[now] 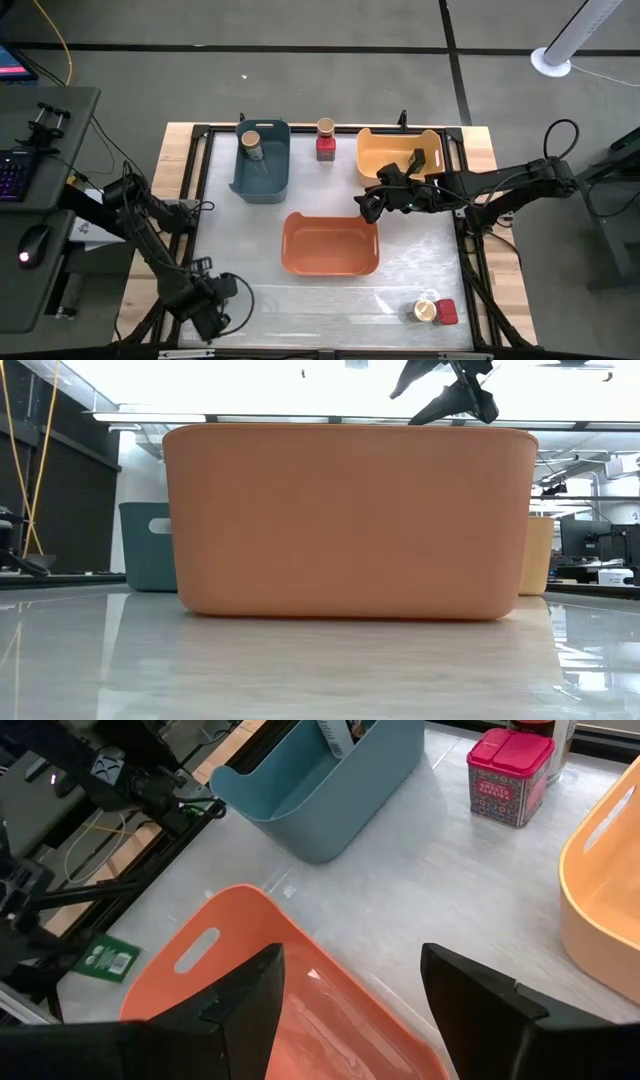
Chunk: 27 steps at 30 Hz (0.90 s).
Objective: Sort spices by type
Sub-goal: Put the black seasoning can into the yellow bin
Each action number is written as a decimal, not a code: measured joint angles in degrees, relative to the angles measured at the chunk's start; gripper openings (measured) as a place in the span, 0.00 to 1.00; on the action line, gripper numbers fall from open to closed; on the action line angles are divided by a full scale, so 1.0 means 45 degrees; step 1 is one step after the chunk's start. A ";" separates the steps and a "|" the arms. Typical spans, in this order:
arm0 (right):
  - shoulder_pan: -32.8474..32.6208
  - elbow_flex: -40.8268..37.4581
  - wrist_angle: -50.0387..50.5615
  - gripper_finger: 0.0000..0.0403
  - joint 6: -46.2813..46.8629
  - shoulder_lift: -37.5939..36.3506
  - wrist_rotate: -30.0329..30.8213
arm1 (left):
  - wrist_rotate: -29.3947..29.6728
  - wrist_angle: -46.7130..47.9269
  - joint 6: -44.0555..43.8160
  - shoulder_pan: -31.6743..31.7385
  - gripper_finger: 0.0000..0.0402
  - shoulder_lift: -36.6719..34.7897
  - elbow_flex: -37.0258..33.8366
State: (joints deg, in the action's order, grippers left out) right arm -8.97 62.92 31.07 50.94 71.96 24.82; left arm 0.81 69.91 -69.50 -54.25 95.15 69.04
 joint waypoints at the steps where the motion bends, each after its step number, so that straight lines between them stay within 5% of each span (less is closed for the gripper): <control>1: 0.0000 0.0000 0.0000 0.58 0.0000 0.0000 0.0000 | 0.0279 0.0088 0.0259 0.0187 0.00 0.0008 0.0000; 11: 0.0000 0.0000 0.0000 0.58 0.0000 0.0000 -0.0015 | 0.2987 -0.0146 0.3216 0.2810 0.00 0.0043 -0.0033; 19: 0.0000 0.0000 -0.0001 0.58 0.0001 0.0000 -0.0053 | 0.2573 0.0238 0.5143 0.4545 0.00 -0.0329 0.0539; 23: 0.0000 0.0000 -0.0005 0.58 0.0009 0.0000 -0.0049 | 0.2637 0.0550 0.3788 0.4812 0.00 -0.1247 0.0782; 27: 0.0000 0.0000 0.0000 0.58 0.0005 0.0000 -0.0049 | 0.3360 0.0538 -0.0325 0.4864 0.00 -0.2126 0.0787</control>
State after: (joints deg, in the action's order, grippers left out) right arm -8.97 62.92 31.07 50.96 71.96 24.60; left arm 15.92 72.33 -70.96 -32.36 85.59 72.58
